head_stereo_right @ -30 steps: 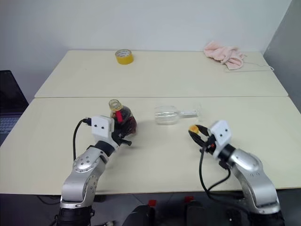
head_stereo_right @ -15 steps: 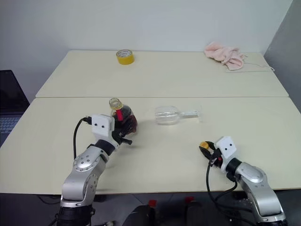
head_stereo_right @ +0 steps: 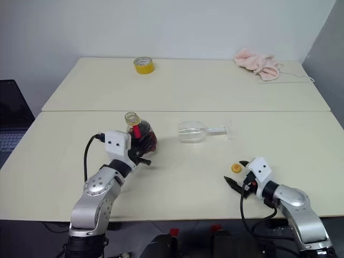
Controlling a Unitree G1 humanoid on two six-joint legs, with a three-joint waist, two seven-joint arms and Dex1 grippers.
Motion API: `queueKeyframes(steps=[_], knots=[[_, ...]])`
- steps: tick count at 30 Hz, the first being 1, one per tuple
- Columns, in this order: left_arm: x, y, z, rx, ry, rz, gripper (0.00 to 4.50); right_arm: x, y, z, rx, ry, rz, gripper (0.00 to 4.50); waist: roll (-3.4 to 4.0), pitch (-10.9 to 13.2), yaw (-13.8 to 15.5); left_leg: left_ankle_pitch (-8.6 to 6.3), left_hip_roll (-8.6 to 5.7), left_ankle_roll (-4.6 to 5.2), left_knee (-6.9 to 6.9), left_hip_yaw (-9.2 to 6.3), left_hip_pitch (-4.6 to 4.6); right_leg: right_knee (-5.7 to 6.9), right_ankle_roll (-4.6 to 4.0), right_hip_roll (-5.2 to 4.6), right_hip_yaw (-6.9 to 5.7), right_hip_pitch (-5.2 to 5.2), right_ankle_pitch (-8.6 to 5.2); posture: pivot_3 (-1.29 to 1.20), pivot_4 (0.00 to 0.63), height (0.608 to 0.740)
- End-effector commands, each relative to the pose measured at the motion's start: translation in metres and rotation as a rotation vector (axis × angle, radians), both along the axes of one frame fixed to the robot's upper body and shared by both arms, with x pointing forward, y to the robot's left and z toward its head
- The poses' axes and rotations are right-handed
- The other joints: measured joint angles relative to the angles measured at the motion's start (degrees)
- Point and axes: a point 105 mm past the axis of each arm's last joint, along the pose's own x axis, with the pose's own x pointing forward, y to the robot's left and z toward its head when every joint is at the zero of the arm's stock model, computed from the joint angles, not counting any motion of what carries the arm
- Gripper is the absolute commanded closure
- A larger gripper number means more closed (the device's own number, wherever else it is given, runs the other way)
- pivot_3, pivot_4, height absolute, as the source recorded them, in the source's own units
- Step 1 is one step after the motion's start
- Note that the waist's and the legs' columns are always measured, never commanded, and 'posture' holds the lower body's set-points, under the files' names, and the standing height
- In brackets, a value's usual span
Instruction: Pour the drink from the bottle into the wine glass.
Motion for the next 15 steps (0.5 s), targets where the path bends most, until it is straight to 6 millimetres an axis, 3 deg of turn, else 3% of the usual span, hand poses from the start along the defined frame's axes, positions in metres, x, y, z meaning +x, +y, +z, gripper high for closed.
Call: queueKeyframes(steps=[1, 7, 12, 15], knots=[[-0.002, -0.001, 0.018, -0.003, -0.074, -0.008, 3.65, -0.006, -0.004, 0.017, -0.028, 0.008, 0.082, 0.0, 0.0, 0.0, 0.1, 0.0, 0.0, 0.0, 0.0, 0.0, 0.0, -0.01, 0.0, 0.0, -0.01, 0.01, 0.0, 0.0, 0.15, 0.74], [0.0, 0.006, 0.018, -0.034, -0.062, 0.014, 3.65, 0.0, 0.013, 0.063, 0.007, -0.084, 0.184, 0.0, -0.01, 0.0, -0.2, 0.0, 0.06, 0.0, 0.01, 0.04, 0.02, -0.01, 0.0, 0.04, 0.01, 0.01, 0.0, 0.0, 0.15, 0.74], [0.004, 0.018, 0.015, -0.049, -0.047, 0.04, 3.65, -0.004, 0.043, 0.085, 0.002, -0.103, 0.296, 0.0, -0.01, 0.0, 0.1, 0.0, 0.03, 0.0, 0.02, 0.01, -0.01, -0.02, 0.0, 0.02, -0.02, 0.02, 0.0, 0.0, 0.15, 0.74], [0.01, 0.026, 0.011, -0.053, -0.032, 0.048, 3.65, 0.004, 0.062, 0.103, 0.026, -0.158, 0.32, 0.0, -0.02, 0.0, 0.0, 0.0, 0.03, 0.0, 0.03, 0.0, -0.02, -0.03, 0.0, 0.02, -0.03, 0.0, 0.0, 0.0, 0.15, 0.74]])
